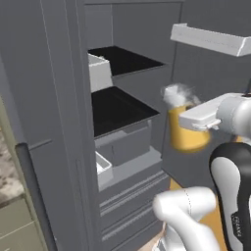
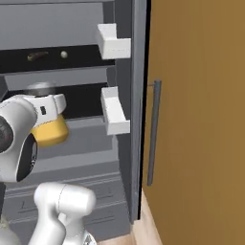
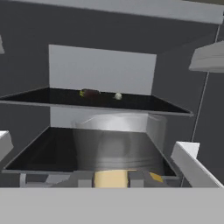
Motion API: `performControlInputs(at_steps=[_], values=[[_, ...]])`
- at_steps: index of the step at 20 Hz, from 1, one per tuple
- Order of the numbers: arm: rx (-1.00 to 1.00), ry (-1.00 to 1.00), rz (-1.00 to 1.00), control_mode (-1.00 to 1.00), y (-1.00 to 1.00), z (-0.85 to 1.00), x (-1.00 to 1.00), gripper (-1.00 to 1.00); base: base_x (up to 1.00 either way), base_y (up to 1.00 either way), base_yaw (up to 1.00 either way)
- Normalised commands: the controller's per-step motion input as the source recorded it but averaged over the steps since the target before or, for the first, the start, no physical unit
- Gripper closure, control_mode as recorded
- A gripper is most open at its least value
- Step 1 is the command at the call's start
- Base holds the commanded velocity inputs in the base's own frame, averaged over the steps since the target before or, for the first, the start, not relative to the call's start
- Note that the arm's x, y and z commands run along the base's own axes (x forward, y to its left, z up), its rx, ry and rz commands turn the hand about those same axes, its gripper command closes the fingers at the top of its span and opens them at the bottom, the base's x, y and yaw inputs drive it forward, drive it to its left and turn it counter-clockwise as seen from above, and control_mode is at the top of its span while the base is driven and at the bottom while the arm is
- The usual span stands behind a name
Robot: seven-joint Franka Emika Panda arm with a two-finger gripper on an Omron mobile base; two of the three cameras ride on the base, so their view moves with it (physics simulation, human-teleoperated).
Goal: Move the radish and eggplant from the second highest shelf to the top shelf to make space. Then, place the pitcher from the counter on the cleared second highest shelf.
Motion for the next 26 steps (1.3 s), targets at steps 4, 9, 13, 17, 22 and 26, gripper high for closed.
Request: performControlInputs(at_steps=[4, 9, 13, 17, 22, 26], values=[[0.0, 0.0, 0.0, 1.0, 0.0, 0.0, 0.0, 1.0, 0.43, -0.04, 0.22], [0.0, 0.0, 0.0, 1.0, 0.0, 0.0, 0.0, 1.0, 0.35, 0.24, 0.2], [0.0, 0.0, 0.0, 1.0, 0.0, 0.0, 0.0, 1.0, 0.43, 0.1, 0.17], [0.0, 0.0, 0.0, 1.0, 0.0, 0.0, 0.0, 1.0, 0.51, 0.02, 0.18], [0.0, 0.0, 0.0, 1.0, 0.0, 0.0, 0.0, 1.0, 0.44, 0.01, 0.22], [0.0, 0.0, 0.0, 1.0, 0.0, 0.0, 0.0, 1.0, 0.21, 0.07, 0.21]])
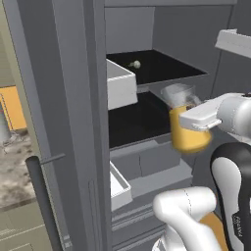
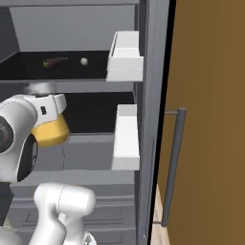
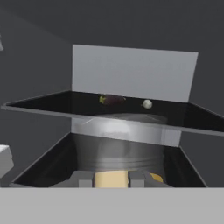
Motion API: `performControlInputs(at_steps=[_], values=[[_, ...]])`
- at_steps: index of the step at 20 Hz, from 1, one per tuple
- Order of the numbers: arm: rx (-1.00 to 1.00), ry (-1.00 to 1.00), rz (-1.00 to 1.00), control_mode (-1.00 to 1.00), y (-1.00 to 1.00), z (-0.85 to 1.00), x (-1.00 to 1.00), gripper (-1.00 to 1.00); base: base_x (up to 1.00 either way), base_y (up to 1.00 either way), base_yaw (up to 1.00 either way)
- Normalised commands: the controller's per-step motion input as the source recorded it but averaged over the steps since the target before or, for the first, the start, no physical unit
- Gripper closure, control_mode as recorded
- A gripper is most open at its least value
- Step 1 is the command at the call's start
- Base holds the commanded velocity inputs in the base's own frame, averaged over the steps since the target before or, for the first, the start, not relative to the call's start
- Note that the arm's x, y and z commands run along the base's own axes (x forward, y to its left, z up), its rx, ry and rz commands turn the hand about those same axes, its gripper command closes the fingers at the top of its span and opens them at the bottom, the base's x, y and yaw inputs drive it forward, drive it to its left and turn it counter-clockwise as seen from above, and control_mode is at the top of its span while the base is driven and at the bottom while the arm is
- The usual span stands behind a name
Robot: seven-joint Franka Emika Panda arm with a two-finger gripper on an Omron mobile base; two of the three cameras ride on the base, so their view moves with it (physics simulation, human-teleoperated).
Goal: Move the radish and eggplant from the second highest shelf to the top shelf to make space. Then, place the pitcher from the counter on the cleared second highest shelf.
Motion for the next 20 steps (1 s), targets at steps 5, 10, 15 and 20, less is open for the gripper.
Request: performControlInputs(at_steps=[5, 10, 15, 20], values=[[0.0, 0.0, 0.0, 1.0, 0.0, 0.0, 0.0, 1.0, 0.02, 0.3, 0.16], [0.0, 0.0, 0.0, 1.0, 0.0, 0.0, 0.0, 1.0, 0.0, 0.45, 0.1], [-0.1, 0.0, 0.08, -1.0, 0.42, -0.59, 0.0, 1.0, 0.0, 0.0, 0.0], [0.0, 0.0, 0.0, -1.0, -0.13, -0.21, 0.01, 1.0, 0.0, 0.0, 0.0]])
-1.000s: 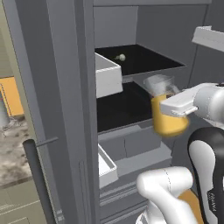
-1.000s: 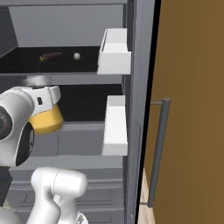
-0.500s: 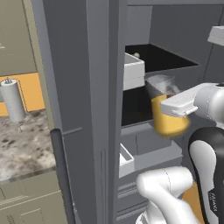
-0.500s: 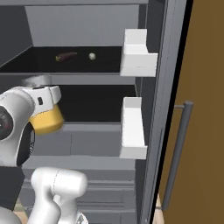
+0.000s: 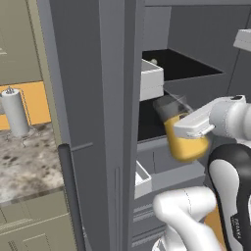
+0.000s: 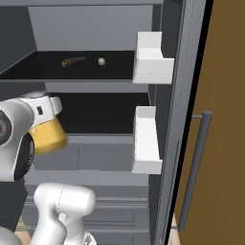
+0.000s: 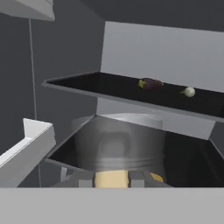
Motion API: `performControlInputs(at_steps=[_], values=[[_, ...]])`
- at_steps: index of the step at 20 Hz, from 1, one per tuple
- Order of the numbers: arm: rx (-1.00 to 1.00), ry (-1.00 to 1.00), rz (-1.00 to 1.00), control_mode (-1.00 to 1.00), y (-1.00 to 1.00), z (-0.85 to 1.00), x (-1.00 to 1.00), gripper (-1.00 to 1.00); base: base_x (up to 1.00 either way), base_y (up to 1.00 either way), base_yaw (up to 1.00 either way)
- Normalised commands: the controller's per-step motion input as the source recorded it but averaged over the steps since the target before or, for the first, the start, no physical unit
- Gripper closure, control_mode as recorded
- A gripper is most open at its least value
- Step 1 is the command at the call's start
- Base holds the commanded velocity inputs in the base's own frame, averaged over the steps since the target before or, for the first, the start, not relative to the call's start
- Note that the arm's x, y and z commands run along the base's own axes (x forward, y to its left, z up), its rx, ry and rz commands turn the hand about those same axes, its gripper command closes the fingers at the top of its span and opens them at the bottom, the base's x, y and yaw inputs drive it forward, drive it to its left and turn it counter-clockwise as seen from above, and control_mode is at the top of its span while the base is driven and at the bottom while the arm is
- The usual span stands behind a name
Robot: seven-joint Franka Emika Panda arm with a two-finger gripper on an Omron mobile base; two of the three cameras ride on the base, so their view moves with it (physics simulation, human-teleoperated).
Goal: Move the radish and eggplant from the second highest shelf to the top shelf to make space. Then, place the pitcher from the counter on the cleared second highest shelf.
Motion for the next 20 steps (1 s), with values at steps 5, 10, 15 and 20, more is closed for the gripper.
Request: performControlInputs(at_steps=[5, 10, 15, 20], values=[[0.0, 0.0, 0.0, -1.0, -0.19, -0.31, 0.01, 1.0, 0.0, 0.0, 0.0], [0.0, -0.1, 0.0, -1.0, -0.05, -0.59, 0.06, 1.0, 0.0, 0.0, 0.0], [0.0, -0.13, 0.0, -1.0, 0.0, -0.46, 0.27, 1.0, 0.0, 0.0, 0.0], [0.02, -0.1, 0.0, -1.0, 0.0, -0.38, 0.44, 1.0, 0.0, 0.0, 0.0]])
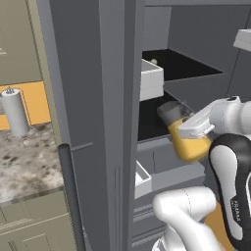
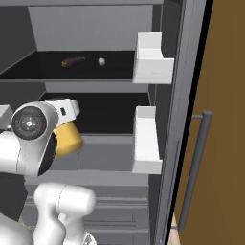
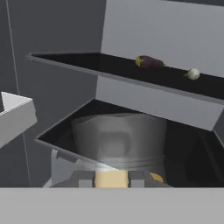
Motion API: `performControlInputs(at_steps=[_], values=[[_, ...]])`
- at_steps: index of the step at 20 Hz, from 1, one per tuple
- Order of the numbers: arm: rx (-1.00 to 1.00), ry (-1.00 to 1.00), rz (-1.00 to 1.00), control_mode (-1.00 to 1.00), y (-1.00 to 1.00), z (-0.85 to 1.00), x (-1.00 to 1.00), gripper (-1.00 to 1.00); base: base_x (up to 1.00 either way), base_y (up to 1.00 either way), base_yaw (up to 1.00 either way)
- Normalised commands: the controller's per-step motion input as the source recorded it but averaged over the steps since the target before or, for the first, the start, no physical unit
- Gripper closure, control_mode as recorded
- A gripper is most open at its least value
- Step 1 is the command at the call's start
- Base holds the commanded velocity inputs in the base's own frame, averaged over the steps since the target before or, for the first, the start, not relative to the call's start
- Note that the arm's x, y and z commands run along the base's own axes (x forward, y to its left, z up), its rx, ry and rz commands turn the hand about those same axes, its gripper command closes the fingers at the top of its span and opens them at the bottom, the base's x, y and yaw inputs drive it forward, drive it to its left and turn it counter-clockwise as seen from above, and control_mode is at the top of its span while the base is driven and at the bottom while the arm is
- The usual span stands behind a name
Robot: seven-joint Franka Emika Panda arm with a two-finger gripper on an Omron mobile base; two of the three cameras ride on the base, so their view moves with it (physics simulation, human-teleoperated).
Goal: Move the radish and eggplant from the second highest shelf to the top shelf to make space. Then, place the pitcher from the counter on the cleared second highest shelf.
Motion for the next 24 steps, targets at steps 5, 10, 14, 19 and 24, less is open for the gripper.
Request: performControlInputs(at_steps=[5, 10, 14, 19, 24], values=[[0.07, -0.1, -0.03, -1.0, 0.01, -0.37, 0.6, 1.0, 0.0, 0.0, 0.0], [0.18, -0.08, -0.08, -1.0, 0.0, -0.35, 0.5, 1.0, 0.0, 0.0, 0.0], [0.19, -0.09, -0.09, -1.0, 0.05, -0.28, 0.4, 1.0, 0.0, 0.0, 0.0], [0.18, -0.09, -0.05, -1.0, 0.04, -0.15, 0.33, 1.0, 0.0, 0.0, 0.0], [0.11, -0.08, 0.0, -1.0, 0.0, -0.13, 0.28, 1.0, 0.0, 0.0, 0.0]])
